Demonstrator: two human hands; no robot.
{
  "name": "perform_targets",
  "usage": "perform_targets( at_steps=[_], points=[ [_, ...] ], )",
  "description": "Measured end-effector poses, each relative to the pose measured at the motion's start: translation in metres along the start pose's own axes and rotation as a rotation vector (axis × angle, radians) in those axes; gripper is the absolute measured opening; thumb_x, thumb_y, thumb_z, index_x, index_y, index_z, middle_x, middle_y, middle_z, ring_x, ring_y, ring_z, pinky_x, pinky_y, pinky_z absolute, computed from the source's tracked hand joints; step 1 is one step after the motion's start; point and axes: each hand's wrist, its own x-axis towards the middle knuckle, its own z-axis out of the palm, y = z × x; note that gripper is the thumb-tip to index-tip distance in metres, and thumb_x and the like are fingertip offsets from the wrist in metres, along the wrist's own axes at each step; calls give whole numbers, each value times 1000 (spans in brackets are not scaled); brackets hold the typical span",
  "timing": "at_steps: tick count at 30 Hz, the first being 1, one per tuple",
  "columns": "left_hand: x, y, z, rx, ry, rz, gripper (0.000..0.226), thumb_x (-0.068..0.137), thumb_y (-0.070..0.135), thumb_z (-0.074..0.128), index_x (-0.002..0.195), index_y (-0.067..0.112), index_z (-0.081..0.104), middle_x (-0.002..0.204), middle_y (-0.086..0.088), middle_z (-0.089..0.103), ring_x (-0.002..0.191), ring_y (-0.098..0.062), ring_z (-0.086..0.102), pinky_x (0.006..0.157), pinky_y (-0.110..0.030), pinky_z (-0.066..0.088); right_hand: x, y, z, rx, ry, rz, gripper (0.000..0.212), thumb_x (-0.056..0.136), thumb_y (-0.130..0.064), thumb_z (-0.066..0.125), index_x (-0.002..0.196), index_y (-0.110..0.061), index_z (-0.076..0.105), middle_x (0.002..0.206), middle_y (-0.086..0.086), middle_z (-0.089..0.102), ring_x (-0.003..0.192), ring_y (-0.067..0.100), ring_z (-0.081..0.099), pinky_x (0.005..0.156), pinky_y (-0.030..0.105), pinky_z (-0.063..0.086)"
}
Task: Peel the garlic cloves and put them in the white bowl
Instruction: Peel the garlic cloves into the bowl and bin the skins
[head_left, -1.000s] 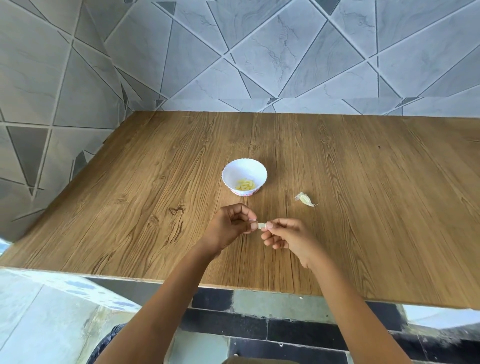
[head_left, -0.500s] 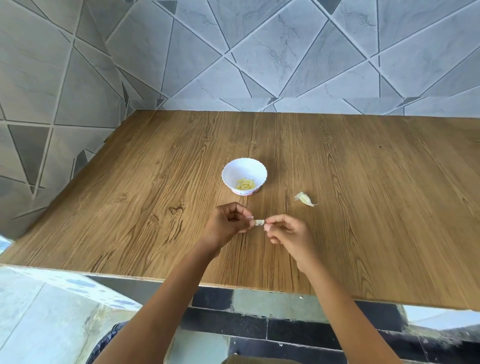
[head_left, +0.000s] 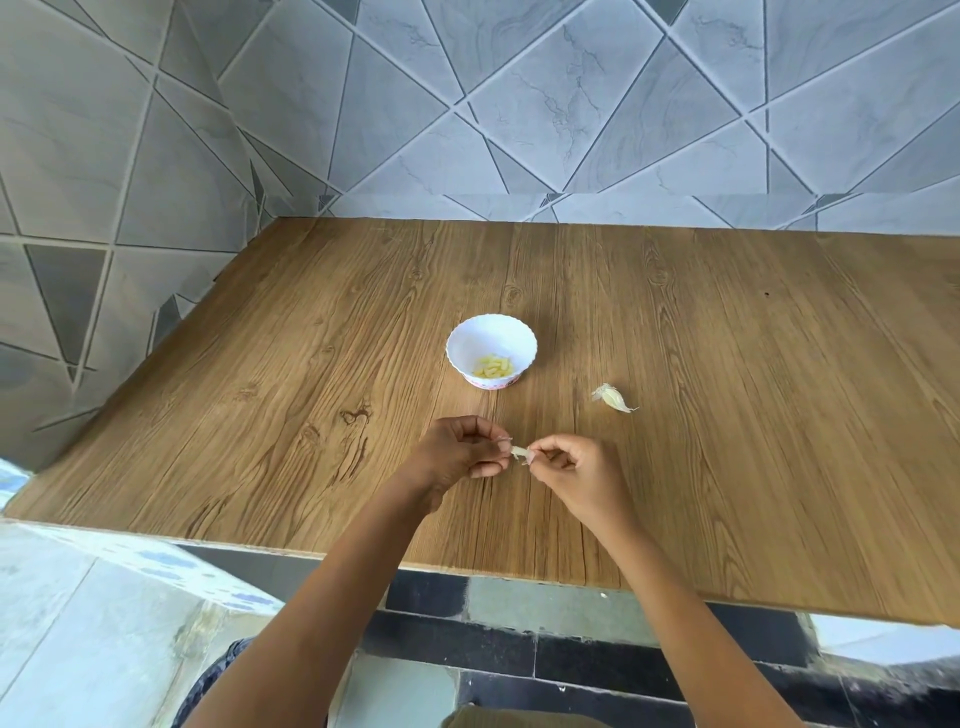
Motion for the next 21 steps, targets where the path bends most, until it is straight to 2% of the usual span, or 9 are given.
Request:
perform_targets(
  at_steps=[5, 9, 11, 13, 15, 17, 19, 21],
  points=[
    [-3, -1, 0, -44, -25, -20, 11, 83, -6, 63, 84, 4, 65, 73, -5, 68, 67, -11, 67, 64, -18, 56, 3, -6, -4, 94, -62, 90, 19, 81, -4, 67, 74, -22, 68, 56, -4, 64, 51, 6, 59, 54, 22, 48],
    [-3, 0, 0, -39, -37, -1, 11, 84, -6, 62, 86, 4, 65, 75, -7, 68, 68, -11, 67, 64, -18, 56, 3, -11, -5, 165, -96, 168, 12, 84, -4, 63, 77, -13, 68, 63, 6, 67, 53, 9, 61, 54, 24, 51],
    [-4, 1, -1, -38, -44, 26, 11, 83, -5, 63, 86, 5, 65, 75, -7, 68, 69, -11, 67, 66, -19, 56, 3, -14, -5, 291, -103, 271, 15, 88, -1, 57, 76, -6, 65, 65, 7, 64, 54, 10, 60, 53, 22, 50],
    [-4, 2, -2, -14, -24, 56, 11, 82, -5, 65, 86, 6, 65, 74, -5, 68, 70, -11, 66, 68, -19, 56, 2, -15, -6, 319, -68, 342, 21, 90, -3, 51, 72, -3, 61, 63, 5, 59, 51, 11, 57, 50, 22, 47],
    [-4, 2, -3, 24, 20, 76, 13, 80, -5, 68, 86, 7, 66, 73, -5, 68, 69, -11, 65, 70, -22, 56, 0, -10, -4, 171, -35, 303, 24, 90, -7, 53, 67, -4, 58, 59, 8, 57, 49, 15, 56, 48, 29, 47],
    [-5, 1, -3, 65, 62, 94, 12, 80, -4, 69, 84, 7, 66, 73, -6, 68, 69, -12, 64, 73, -26, 55, -2, -7, -2, -38, -15, 170, 27, 86, -14, 62, 61, -6, 55, 54, 9, 57, 46, 18, 55, 46, 31, 43],
    [-5, -1, -1, 97, 92, 116, 12, 80, -5, 69, 82, 6, 66, 73, -7, 66, 68, -13, 63, 73, -25, 55, -3, -4, 0, -125, 6, 64, 31, 81, -18, 72, 58, -12, 53, 49, -2, 53, 45, 10, 51, 43, 16, 34],
    [-6, -2, 1, 122, 113, 143, 13, 80, -6, 68, 80, 6, 66, 73, -6, 66, 68, -12, 63, 71, -24, 55, -3, -4, 1, -115, 16, 35, 24, 79, -17, 75, 63, -14, 58, 54, -9, 54, 51, 1, 50, 47, 10, 34]
  ],
)
